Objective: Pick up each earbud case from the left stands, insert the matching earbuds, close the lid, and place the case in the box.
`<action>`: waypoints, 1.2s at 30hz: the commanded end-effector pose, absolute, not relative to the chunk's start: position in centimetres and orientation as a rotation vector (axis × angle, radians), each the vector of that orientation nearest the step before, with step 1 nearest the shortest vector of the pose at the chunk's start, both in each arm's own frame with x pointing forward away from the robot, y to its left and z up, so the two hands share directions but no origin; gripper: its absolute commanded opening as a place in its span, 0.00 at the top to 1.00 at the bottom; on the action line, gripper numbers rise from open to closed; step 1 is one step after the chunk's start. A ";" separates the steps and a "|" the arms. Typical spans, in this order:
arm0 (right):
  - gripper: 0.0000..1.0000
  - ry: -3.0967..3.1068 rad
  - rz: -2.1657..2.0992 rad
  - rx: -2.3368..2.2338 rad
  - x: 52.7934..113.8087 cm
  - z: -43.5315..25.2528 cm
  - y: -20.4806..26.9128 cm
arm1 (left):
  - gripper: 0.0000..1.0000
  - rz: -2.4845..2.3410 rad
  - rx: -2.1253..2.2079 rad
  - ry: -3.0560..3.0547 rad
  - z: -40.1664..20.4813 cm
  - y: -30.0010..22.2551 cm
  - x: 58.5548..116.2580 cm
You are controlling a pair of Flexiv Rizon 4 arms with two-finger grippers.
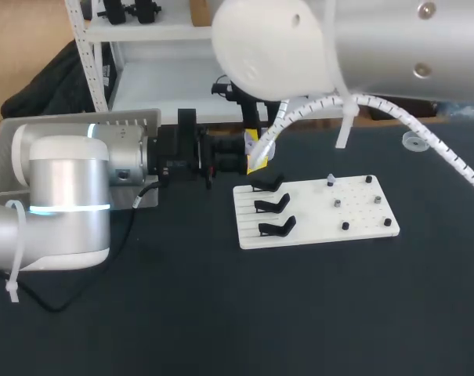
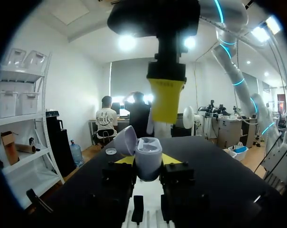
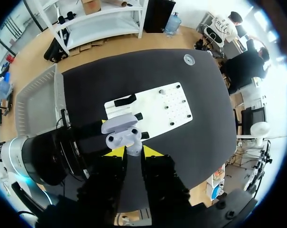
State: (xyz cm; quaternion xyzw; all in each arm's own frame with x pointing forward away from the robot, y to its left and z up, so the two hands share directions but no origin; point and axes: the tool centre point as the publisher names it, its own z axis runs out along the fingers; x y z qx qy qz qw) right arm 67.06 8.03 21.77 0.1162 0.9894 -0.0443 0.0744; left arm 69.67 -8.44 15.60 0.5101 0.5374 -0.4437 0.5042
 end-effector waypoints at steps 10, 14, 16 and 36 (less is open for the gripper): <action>1.00 2.985 -0.144 0.367 67.6 21.1 8.0 | 1.00 -1.067 1.226 1.296 15.5 -8.4 69.5; 1.00 2.991 -0.143 0.369 67.6 20.8 8.0 | 1.00 -1.067 1.226 1.296 15.5 -8.4 69.5; 1.00 2.996 -0.141 0.373 67.6 20.7 8.0 | 1.00 -1.067 1.226 1.296 15.5 -8.4 69.5; 1.00 3.024 -0.150 0.374 68.4 19.5 8.3 | 1.00 -1.067 1.226 1.296 15.5 -8.4 69.5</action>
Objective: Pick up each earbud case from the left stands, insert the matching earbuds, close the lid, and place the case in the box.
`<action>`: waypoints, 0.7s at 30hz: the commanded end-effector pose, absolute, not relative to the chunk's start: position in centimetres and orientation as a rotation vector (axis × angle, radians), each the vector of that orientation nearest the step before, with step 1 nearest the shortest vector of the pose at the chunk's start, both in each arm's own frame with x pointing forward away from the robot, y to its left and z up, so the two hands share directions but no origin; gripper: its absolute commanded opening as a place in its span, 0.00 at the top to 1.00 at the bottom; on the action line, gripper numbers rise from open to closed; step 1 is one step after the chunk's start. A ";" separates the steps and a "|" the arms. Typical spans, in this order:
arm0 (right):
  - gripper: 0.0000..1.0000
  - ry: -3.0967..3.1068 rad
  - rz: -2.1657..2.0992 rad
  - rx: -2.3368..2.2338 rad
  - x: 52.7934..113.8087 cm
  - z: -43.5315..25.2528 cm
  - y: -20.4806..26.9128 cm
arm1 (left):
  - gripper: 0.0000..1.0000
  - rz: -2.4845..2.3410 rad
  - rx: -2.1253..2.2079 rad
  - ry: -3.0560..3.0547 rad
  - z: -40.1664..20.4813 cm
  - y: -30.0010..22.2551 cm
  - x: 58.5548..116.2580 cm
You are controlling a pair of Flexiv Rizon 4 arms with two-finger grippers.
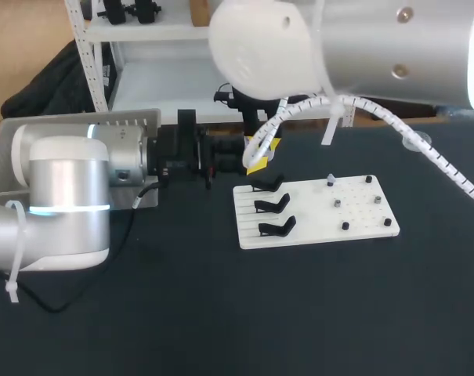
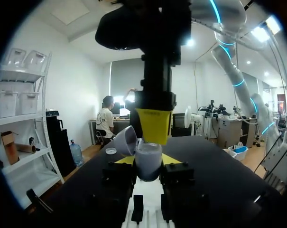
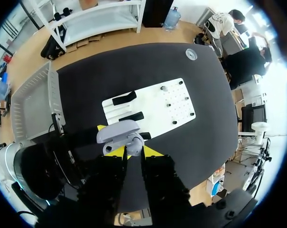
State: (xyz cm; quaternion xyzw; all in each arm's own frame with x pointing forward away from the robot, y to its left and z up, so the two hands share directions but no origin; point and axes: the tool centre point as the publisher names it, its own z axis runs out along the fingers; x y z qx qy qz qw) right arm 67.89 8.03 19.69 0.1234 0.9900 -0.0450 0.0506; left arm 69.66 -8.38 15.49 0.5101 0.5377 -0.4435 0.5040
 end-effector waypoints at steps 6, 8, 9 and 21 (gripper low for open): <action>0.72 3.030 -0.157 0.366 68.3 19.5 8.3 | 1.00 -1.067 1.226 1.296 15.5 -8.4 69.5; 0.64 3.027 -0.157 0.363 68.1 19.7 8.3 | 1.00 -1.067 1.226 1.296 15.5 -8.4 69.5; 0.64 3.026 -0.155 0.361 68.0 19.9 8.2 | 1.00 -1.067 1.226 1.296 15.5 -8.4 69.5; 0.52 2.927 0.034 0.194 64.3 22.5 6.2 | 1.00 -1.067 1.226 1.296 15.5 -8.4 69.5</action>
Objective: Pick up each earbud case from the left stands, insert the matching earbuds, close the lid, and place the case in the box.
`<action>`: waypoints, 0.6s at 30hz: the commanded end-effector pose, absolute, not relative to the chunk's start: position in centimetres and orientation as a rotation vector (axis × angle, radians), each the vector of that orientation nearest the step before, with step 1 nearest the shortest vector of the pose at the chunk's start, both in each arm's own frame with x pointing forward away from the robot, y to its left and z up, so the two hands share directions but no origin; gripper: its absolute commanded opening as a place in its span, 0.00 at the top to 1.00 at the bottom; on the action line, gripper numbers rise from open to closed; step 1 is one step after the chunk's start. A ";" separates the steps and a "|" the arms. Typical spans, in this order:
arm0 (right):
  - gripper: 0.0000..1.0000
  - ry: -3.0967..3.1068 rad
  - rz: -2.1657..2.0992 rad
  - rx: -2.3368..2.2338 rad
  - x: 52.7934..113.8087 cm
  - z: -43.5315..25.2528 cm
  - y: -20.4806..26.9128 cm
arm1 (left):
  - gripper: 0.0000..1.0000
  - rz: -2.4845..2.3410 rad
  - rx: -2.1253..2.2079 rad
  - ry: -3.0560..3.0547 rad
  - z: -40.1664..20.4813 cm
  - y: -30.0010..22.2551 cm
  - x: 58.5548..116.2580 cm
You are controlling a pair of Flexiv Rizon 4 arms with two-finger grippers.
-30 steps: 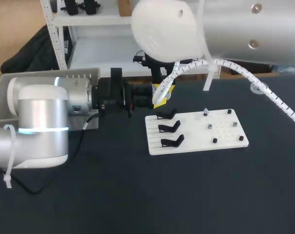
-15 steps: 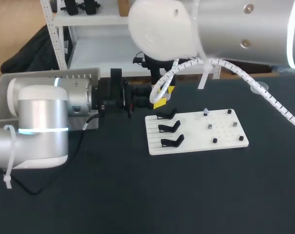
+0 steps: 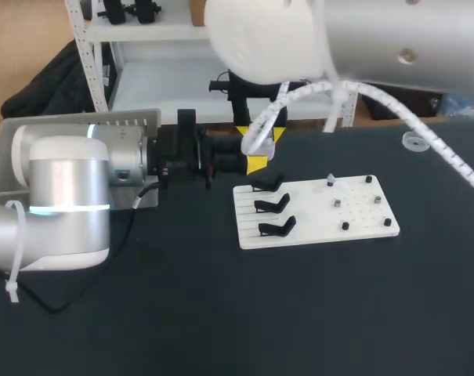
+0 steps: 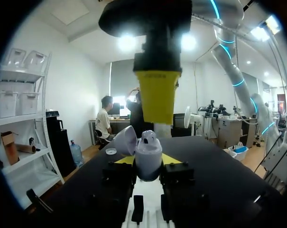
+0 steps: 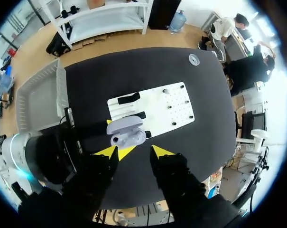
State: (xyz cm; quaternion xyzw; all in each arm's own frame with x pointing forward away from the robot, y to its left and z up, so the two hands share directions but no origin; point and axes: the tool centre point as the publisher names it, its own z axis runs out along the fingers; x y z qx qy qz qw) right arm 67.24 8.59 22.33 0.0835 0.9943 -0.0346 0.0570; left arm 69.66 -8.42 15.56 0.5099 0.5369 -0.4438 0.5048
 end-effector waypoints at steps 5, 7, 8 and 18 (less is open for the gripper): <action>0.50 2.831 0.123 0.141 63.1 23.1 4.9 | 1.00 -1.067 1.226 1.296 15.5 -8.4 69.5; 0.51 2.781 0.156 0.157 62.8 23.4 4.4 | 1.00 -1.067 1.226 1.296 15.5 -8.4 69.5; 0.52 2.759 0.158 0.163 62.7 23.5 4.2 | 1.00 -1.067 1.226 1.296 15.5 -8.4 69.5; 0.51 2.696 0.169 0.240 63.7 22.7 2.3 | 1.00 -1.067 1.226 1.296 15.5 -8.4 69.5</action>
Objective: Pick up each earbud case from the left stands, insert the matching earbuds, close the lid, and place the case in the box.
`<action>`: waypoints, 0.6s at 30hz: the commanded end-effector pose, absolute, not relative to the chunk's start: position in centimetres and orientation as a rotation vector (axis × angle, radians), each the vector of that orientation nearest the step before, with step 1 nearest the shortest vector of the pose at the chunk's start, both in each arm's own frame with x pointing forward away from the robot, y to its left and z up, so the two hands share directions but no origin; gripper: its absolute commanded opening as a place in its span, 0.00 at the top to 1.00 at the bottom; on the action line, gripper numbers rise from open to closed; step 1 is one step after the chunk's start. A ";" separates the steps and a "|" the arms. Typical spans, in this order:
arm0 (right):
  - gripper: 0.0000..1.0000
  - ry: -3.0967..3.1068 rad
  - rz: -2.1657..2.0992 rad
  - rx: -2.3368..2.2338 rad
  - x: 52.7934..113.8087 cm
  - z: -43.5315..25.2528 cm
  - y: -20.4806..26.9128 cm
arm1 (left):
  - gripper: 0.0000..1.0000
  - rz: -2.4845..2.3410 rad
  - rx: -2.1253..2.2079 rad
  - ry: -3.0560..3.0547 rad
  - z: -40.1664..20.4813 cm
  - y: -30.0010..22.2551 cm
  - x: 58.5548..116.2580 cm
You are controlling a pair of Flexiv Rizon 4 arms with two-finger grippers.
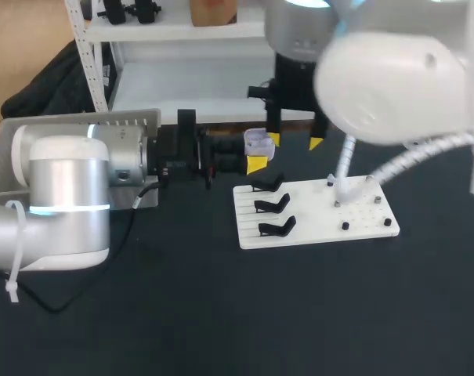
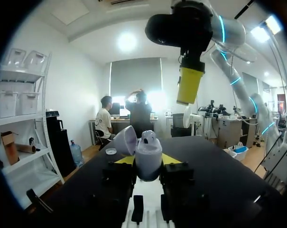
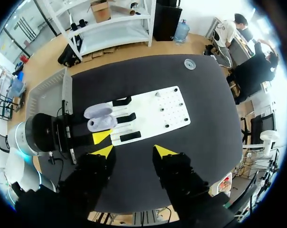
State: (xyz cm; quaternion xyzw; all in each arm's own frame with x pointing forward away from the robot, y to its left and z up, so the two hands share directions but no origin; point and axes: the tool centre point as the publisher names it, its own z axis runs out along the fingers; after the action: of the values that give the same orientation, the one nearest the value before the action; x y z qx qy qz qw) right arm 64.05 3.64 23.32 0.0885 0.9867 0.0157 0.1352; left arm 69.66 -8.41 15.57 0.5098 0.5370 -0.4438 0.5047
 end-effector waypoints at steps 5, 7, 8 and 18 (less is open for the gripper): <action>0.00 2.689 0.159 0.280 64.0 22.3 1.8 | 1.00 -1.067 1.226 1.296 15.5 -8.4 69.5; 0.00 2.689 0.159 0.280 64.0 22.3 1.8 | 1.00 -1.067 1.226 1.296 15.5 -8.4 69.5; 0.00 2.689 0.159 0.280 64.0 22.3 1.8 | 1.00 -1.067 1.226 1.296 15.5 -8.4 69.5; 0.00 2.689 0.159 0.280 64.0 22.3 1.8 | 1.00 -1.067 1.226 1.296 15.5 -8.4 69.5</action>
State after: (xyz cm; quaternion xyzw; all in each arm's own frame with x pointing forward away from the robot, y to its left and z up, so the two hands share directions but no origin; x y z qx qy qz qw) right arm 64.30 1.85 22.40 0.0994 0.9722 0.0569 0.2040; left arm 69.66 -8.42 15.57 0.5099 0.5371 -0.4437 0.5047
